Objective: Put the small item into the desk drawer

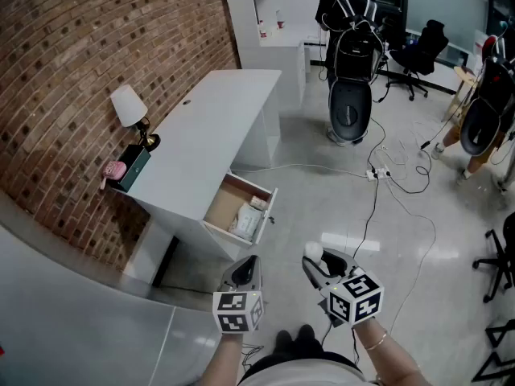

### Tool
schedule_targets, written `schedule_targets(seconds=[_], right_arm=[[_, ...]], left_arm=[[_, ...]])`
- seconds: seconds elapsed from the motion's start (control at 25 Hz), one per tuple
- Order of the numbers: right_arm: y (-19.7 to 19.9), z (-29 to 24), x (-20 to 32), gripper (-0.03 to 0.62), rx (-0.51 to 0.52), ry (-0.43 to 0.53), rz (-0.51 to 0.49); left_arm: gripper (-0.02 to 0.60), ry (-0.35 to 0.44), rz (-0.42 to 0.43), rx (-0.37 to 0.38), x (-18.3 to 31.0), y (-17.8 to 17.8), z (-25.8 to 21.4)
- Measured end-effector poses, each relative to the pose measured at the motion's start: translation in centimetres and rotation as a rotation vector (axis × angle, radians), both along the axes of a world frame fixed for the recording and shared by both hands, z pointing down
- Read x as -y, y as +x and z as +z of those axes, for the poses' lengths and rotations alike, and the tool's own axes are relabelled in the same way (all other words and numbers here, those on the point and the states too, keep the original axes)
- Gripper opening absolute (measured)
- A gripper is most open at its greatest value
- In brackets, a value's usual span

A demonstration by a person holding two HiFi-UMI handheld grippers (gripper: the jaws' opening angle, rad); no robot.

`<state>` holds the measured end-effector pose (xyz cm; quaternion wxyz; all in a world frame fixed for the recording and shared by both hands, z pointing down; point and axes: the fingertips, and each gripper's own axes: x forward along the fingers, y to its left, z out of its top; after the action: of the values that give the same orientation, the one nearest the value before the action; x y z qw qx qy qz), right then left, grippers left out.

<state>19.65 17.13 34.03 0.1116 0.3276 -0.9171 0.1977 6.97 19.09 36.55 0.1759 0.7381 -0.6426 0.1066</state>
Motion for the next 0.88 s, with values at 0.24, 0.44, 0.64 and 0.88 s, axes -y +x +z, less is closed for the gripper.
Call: schedule_targets(seconds=[0.24, 0.44, 0.64, 0.88], right_arm=[[0.3, -0.2, 0.2, 0.166, -0.004, 0.015, -0.012], [0.4, -0.4, 0.5, 0.166, -0.004, 0.024, -0.017], [1.3, 0.0, 1.2, 0.167, 0.024, 0.004, -0.016], [3.4, 1.2, 1.9, 0.169, 0.023, -0.023, -0.006]], left_arm=[[0.026, 0.004, -0.012, 0.008, -0.1, 0.3, -0.2], [0.026, 0.01, -0.023, 0.013, 0.2, 0.4, -0.6], [0.026, 0.012, -0.037, 0.012, 0.8, 0.8, -0.7], [0.026, -0.001, -0.063, 0.018, 1.0, 1.6, 0.0]])
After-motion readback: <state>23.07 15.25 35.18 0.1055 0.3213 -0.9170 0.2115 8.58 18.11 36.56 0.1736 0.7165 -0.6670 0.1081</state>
